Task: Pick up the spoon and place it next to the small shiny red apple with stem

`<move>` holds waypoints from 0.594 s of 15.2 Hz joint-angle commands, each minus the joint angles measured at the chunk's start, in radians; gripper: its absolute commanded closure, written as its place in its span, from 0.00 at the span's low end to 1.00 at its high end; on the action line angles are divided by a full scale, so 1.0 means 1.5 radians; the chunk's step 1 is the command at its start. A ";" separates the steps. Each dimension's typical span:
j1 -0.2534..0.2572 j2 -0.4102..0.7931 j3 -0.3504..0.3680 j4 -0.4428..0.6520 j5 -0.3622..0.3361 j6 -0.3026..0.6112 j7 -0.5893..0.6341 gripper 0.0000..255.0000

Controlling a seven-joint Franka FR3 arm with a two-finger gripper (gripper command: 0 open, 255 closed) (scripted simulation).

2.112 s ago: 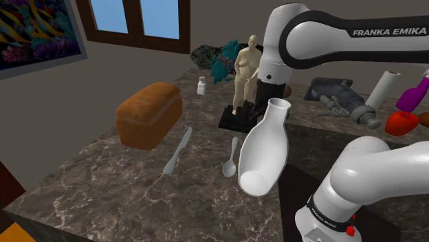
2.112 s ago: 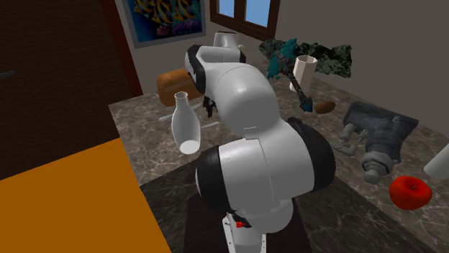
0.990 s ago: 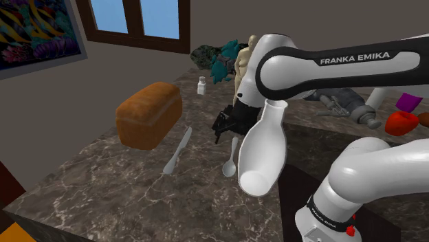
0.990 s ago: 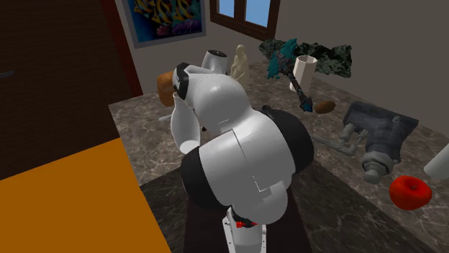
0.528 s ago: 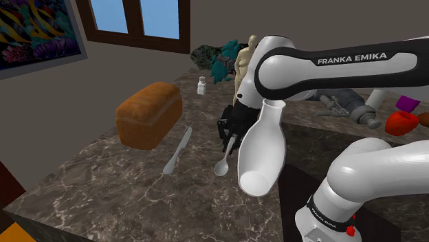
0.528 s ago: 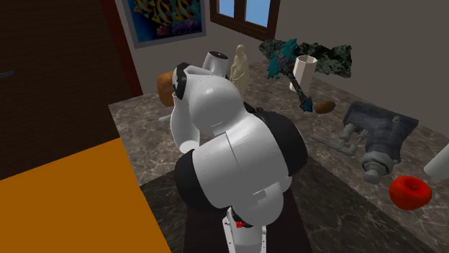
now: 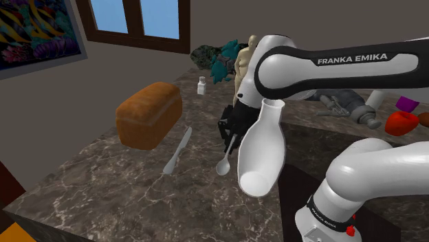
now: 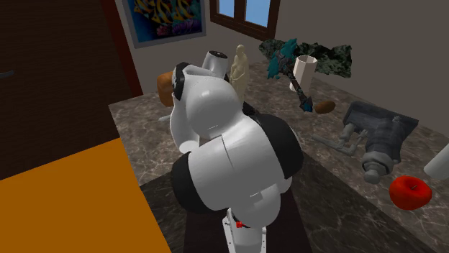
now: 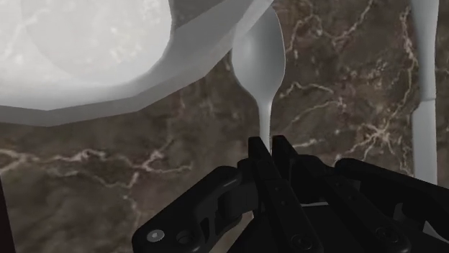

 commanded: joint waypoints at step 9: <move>-0.024 -0.019 -0.020 0.068 -0.087 -0.096 0.015 1.00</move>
